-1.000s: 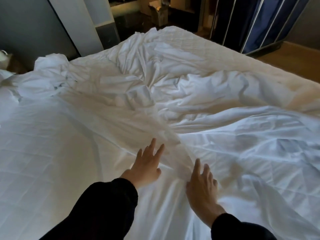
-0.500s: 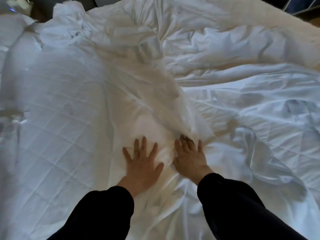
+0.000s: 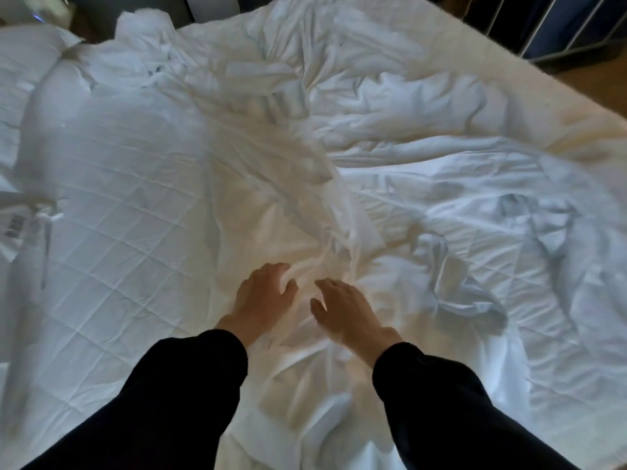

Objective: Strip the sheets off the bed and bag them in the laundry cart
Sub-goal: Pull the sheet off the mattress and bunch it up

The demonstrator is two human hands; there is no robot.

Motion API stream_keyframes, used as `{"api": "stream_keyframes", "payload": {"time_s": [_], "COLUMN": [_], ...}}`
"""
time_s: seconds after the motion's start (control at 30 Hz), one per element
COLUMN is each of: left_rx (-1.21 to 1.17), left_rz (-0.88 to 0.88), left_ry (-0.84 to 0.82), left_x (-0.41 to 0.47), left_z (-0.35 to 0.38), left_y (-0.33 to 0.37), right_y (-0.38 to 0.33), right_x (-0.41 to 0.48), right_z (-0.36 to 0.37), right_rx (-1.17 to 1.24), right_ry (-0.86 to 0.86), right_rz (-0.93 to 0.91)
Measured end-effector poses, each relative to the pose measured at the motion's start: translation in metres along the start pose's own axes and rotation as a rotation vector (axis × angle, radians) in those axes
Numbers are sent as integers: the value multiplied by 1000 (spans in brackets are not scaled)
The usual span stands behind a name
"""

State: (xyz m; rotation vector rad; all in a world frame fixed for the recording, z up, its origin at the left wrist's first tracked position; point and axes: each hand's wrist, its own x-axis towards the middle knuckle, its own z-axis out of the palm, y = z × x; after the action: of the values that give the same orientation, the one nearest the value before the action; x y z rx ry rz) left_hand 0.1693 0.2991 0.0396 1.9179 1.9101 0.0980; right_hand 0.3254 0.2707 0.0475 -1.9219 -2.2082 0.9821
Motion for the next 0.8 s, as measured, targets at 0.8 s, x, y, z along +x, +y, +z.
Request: {"api": "stream_keyframes", "payload": {"time_s": [0.8], "left_rx": [-1021], "left_rz": [224], "left_ry": [-101], "left_x": [-290], "left_z": [-153], "left_y": [305], "right_y": [28], "right_x": [-473], "right_z": [-186], "right_rx": [982], "right_ry": [732], "right_rz": [482]}}
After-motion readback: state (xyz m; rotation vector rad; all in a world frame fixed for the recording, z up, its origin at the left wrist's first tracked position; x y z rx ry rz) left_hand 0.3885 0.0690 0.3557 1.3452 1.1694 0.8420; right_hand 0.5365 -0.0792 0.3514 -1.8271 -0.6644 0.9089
